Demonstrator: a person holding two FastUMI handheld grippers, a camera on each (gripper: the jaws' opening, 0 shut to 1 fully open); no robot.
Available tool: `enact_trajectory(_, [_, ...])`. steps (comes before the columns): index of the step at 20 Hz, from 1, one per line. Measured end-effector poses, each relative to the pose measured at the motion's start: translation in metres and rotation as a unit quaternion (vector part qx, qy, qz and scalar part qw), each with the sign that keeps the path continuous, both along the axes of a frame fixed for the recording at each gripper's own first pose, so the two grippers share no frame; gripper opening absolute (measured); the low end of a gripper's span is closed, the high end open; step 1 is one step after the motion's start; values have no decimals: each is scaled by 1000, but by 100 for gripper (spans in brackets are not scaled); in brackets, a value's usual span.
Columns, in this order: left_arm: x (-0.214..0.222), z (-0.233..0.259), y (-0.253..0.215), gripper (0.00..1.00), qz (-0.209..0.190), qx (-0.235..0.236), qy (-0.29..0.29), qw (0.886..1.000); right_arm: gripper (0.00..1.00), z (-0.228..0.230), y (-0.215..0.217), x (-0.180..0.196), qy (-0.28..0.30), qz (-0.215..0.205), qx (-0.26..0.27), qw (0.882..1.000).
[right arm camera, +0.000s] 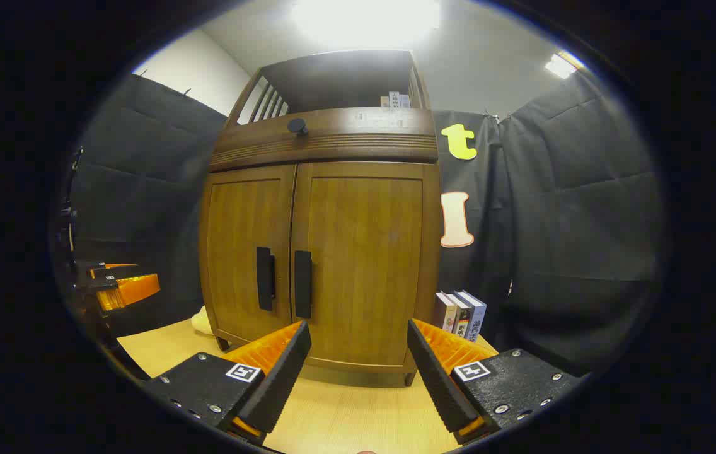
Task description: Open the right door of the double-door shoe cabinet with the right hand, and open the left door with the left hand.
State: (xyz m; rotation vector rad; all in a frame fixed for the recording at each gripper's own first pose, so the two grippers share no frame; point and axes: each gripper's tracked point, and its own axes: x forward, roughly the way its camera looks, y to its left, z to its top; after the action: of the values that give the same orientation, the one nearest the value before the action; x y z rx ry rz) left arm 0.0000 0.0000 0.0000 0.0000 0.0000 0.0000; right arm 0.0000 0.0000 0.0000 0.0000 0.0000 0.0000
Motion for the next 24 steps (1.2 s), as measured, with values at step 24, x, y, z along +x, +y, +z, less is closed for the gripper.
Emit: enact_trajectory(24, [16, -21, -4, 94, 1, 3, 3, 1000, 95, -20, 20, 13, 2, 33, 25, 999])
